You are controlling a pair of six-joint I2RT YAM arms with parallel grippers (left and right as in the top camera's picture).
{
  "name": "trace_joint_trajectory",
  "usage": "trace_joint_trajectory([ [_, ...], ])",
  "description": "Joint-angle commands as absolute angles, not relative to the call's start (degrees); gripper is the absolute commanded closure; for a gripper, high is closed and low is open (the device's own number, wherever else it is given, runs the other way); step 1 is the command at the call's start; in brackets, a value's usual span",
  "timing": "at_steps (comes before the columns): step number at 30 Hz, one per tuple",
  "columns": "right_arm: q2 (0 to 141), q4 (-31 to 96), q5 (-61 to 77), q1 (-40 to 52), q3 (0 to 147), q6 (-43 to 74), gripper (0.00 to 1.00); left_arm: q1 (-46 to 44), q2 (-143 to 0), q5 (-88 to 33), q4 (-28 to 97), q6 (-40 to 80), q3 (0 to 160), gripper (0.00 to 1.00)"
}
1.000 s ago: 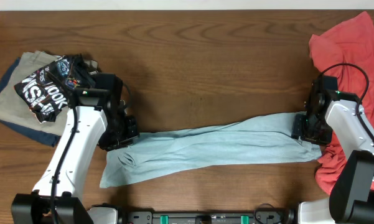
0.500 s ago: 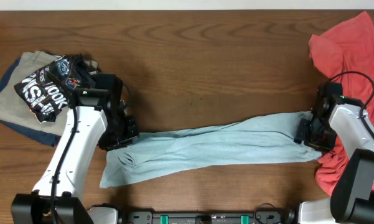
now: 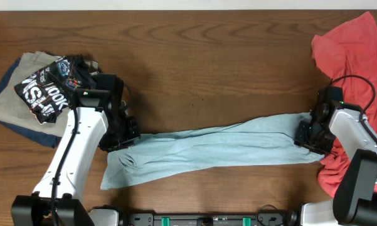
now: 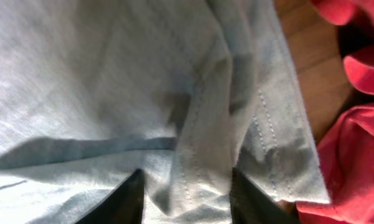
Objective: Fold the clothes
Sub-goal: 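Hold the strip's ends and pull the right gripper rightward to straighten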
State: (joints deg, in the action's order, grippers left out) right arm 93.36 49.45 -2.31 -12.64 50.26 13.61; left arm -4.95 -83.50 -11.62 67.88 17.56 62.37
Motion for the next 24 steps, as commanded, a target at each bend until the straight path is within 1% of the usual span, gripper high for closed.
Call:
trace_joint_trajectory([
  [1, 92.9, 49.0, -2.3, -13.5, 49.6, 14.4, 0.73, -5.0, -82.9, -10.9, 68.1, 16.6, 62.0, 0.94],
  [2, 92.9, 48.8, -2.6, -13.5, 49.6, 14.6, 0.85, -5.0, -82.9, -10.9, 68.1, 16.6, 62.0, 0.94],
  [3, 92.9, 48.8, -3.2, -13.5, 49.6, 15.2, 0.94, -5.0, -82.9, -10.9, 68.1, 16.6, 62.0, 0.94],
  [4, 92.9, 48.6, -3.9, -13.5, 49.6, 15.7, 0.99, -5.0, -82.9, -10.9, 68.1, 16.6, 62.0, 0.94],
  [8, 92.9, 49.1, -5.5, -14.1, 51.2, 15.8, 0.99, -5.0, -82.9, -10.9, 68.1, 16.6, 62.0, 0.94],
  [14, 92.9, 54.8, -7.8, -18.0, 57.8, 15.7, 0.99, -5.0, -82.9, -10.9, 68.8, 16.6, 61.9, 0.93],
  [17, 92.9, 55.6, -10.1, -19.9, 58.3, 15.1, 0.99, -5.0, -82.9, -10.9, 69.0, 16.6, 60.7, 0.94],
  [22, 92.9, 55.7, -9.9, -21.0, 58.3, 15.2, 0.99, -5.0, -82.9, -10.9, 68.7, 16.8, 58.5, 0.94],
  [24, 92.9, 56.0, -9.6, -21.0, 58.3, 15.2, 0.97, -5.0, -82.9, -10.9, 68.2, 16.8, 58.1, 0.94],
])
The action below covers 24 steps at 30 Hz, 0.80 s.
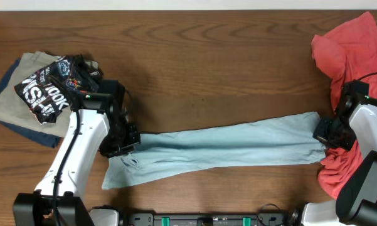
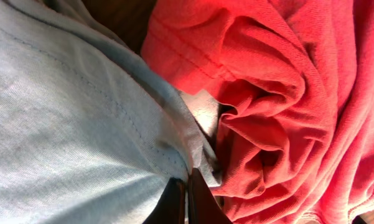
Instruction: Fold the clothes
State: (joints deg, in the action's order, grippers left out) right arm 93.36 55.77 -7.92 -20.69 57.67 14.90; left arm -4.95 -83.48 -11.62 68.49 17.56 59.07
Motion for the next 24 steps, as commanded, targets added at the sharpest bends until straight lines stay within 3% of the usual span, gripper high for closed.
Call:
trace_joint_trajectory([
  [1, 92.9, 56.1, -9.3, -21.0, 58.3, 15.2, 0.95, -5.0, -82.9, -10.9, 68.0, 16.8, 58.0, 0.94],
  [8, 92.9, 56.2, -8.6, -21.0, 58.2, 15.2, 0.89, -5.0, -83.0, -10.9, 67.2, 16.8, 57.4, 0.92],
  [9, 92.9, 56.2, -8.6, -21.0, 58.2, 15.2, 0.87, -5.0, -83.0, -10.9, 67.0, 16.8, 57.3, 0.88],
  [10, 92.9, 56.2, -8.6, -21.0, 58.2, 15.2, 0.87, -5.0, -83.0, -10.9, 67.0, 16.8, 57.2, 0.73],
  [11, 92.9, 56.2, -8.6, -21.0, 58.2, 15.2, 0.87, -5.0, -83.0, -10.9, 66.8, 16.8, 57.1, 0.65],
  [16, 92.9, 56.2, -8.4, -21.0, 58.2, 15.2, 0.83, -5.0, -83.1, -10.9, 65.8, 16.8, 57.0, 0.58],
  [21, 92.9, 55.3, -2.7, -21.0, 58.2, 10.0, 0.69, -5.0, -83.1, -10.9, 64.7, 16.8, 56.0, 0.57],
  [24, 92.9, 54.9, 0.1, -21.0, 58.2, 6.0, 0.65, -5.0, -83.1, -10.9, 62.6, 17.6, 54.4, 0.56],
])
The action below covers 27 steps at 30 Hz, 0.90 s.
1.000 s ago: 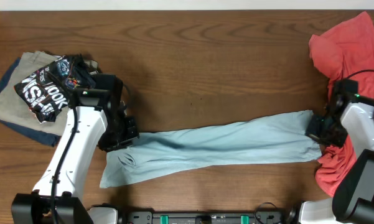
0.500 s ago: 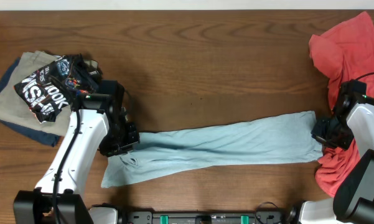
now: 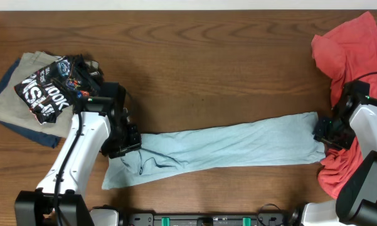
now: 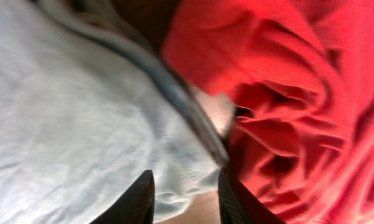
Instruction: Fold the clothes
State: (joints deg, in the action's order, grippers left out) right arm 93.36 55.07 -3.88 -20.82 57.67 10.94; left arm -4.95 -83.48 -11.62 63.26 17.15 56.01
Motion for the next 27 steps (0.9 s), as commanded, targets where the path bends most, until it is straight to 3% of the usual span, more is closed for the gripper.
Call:
trace_joint_trajectory([
  [1, 92.9, 54.9, 0.1, -21.0, 58.2, 5.3, 0.66, -5.0, -83.1, -10.9, 61.7, 18.3, 53.8, 0.56],
  [11, 93.0, 52.8, -0.6, -21.0, 57.0, 3.9, 0.63, -5.0, -83.1, -10.9, 52.6, 20.7, 48.4, 0.55],
  [17, 93.0, 47.3, -0.6, -21.0, 52.3, 2.9, 0.51, -5.0, -83.2, -10.9, 47.9, 22.0, 44.6, 0.54],
  [27, 93.0, 36.1, -1.7, -21.0, 44.8, 2.7, 0.45, -5.0, -83.4, -10.9, 42.3, 23.3, 42.0, 0.54],
])
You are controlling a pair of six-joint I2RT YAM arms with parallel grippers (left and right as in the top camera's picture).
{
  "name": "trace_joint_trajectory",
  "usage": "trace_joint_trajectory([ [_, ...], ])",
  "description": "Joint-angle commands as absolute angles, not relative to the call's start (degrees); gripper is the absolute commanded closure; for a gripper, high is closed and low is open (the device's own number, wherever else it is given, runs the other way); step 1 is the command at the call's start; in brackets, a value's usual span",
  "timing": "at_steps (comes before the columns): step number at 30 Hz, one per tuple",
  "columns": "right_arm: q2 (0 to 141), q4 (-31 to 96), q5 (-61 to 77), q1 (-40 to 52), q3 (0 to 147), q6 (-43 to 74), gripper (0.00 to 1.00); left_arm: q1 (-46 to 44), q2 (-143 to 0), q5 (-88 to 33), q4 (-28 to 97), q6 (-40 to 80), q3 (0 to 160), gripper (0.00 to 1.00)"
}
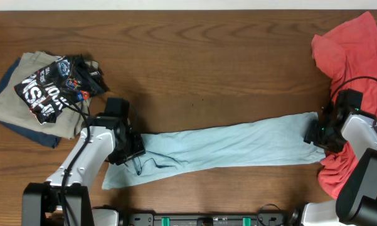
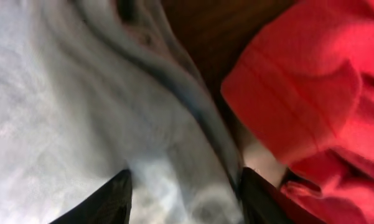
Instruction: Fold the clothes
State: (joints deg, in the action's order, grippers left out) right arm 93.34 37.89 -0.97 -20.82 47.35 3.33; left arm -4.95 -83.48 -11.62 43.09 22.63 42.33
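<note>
A light blue garment (image 1: pixel 226 147) lies stretched in a long band across the front of the table. My left gripper (image 1: pixel 130 150) rests on its wrinkled left end; from above its fingers are hidden. My right gripper (image 1: pixel 313 133) is at the garment's right end. In the blurred right wrist view the right gripper (image 2: pixel 185 179) stands open, its fingers (image 2: pixel 115 196) wide apart over the blue cloth (image 2: pixel 81 112), right beside red cloth (image 2: pixel 323 81).
A red garment (image 1: pixel 351 44) lies heaped at the right edge, running down under my right arm. A pile of clothes with a black printed shirt (image 1: pixel 47 88) sits at the far left. Brown wooden table (image 1: pixel 207 63) lies behind the blue garment.
My right gripper's fingers stand wider apart and it sits a little further left over the blue cloth's end. My left gripper has shifted toward the front; the cloth there is a bit more bunched.
My right gripper stood open over the blue garment's right end, then was shut on its edge beside the red cloth with the garment drawn out longer. After that it was open again, and is wider now. My left gripper stayed at the left end throughout.
</note>
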Motion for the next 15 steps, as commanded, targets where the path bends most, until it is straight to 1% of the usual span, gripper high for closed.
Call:
trace_joint_trajectory([
  [1, 93.0, 34.8, -1.6, -21.0, 43.7, 2.7, 0.45, -5.0, -83.4, -10.9, 41.8, 23.3, 42.0, 0.54],
  [2, 93.0, 33.3, -1.3, -21.0, 42.5, 2.7, 0.45, -5.0, -83.5, -10.9, 41.2, 23.3, 42.0, 0.54],
  [3, 93.0, 31.9, -0.9, -21.0, 41.3, 2.7, 0.47, -5.0, -83.7, -10.9, 40.8, 23.7, 42.0, 0.54],
  [5, 93.0, 29.9, 0.6, -21.0, 39.8, 2.7, 0.47, -5.0, -84.3, -10.9, 40.0, 24.4, 42.0, 0.54],
  [7, 93.0, 28.9, 2.1, -21.0, 39.4, 2.7, 0.50, -5.0, -85.3, -10.9, 39.7, 25.1, 41.9, 0.54],
  [8, 93.0, 28.7, 2.1, -21.0, 39.4, 2.7, 0.54, -5.0, -86.0, -10.9, 39.8, 25.3, 41.9, 0.54],
  [10, 93.0, 28.3, 2.8, -21.0, 39.4, 2.7, 0.66, -5.0, -87.4, -10.9, 39.5, 25.3, 41.9, 0.54],
  [12, 93.0, 27.4, 4.9, -21.0, 39.4, 2.7, 0.83, -5.0, -88.8, -10.9, 38.3, 25.2, 41.9, 0.54],
  [14, 93.0, 26.0, 7.5, -21.0, 39.4, 2.7, 0.97, -4.9, -90.1, -10.9, 35.8, 25.2, 41.9, 0.54],
  [15, 93.0, 25.5, 8.2, -20.9, 39.4, 2.8, 0.99, -4.9, -90.5, -10.9, 34.3, 25.2, 41.9, 0.54],
])
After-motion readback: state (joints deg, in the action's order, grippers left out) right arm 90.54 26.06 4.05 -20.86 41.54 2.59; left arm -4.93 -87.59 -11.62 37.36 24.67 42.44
